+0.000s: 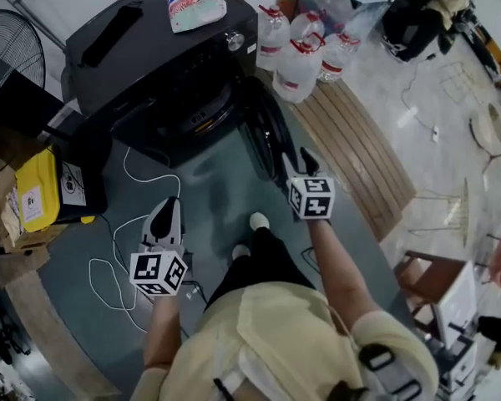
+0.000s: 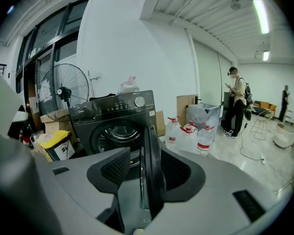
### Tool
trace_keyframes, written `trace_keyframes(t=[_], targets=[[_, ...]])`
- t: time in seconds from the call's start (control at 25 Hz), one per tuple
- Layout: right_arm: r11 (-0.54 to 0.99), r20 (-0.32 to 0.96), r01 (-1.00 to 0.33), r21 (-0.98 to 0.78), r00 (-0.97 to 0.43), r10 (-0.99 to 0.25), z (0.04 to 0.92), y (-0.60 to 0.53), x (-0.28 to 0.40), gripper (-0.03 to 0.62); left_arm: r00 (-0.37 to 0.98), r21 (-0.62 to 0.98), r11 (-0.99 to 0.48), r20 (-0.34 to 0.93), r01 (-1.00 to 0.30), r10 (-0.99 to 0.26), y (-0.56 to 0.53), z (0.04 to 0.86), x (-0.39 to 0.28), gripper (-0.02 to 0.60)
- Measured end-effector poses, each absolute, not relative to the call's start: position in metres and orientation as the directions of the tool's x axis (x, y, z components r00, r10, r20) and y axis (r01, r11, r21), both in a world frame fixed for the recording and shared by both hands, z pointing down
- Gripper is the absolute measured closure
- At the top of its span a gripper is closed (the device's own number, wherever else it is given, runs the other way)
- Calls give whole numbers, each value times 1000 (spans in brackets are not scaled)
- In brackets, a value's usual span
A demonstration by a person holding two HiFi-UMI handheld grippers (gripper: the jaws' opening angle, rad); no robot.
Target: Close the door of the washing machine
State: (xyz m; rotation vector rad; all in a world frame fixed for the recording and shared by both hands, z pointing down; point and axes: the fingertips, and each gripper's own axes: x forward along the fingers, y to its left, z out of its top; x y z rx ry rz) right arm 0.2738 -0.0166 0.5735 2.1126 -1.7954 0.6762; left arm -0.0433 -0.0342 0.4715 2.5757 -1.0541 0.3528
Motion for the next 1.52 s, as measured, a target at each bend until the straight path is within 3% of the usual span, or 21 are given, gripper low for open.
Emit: trace_keyframes(t=[0.84,1.0,1.52], targets=[[18,605,-982,-189,-131,-785,636,-110,211,422,521,197,-484,397,-852,-756,-79,483,-63,575],[50,615,-979,-199,-165,-771,637,-118,195,447,490,201,-447,400,-872,-775,-79,485,-68,575],[23,643,-964,-264,-194,-741,638,-136,163,447,365,181,-317,395,-931,-843,-75,483,-79,575]])
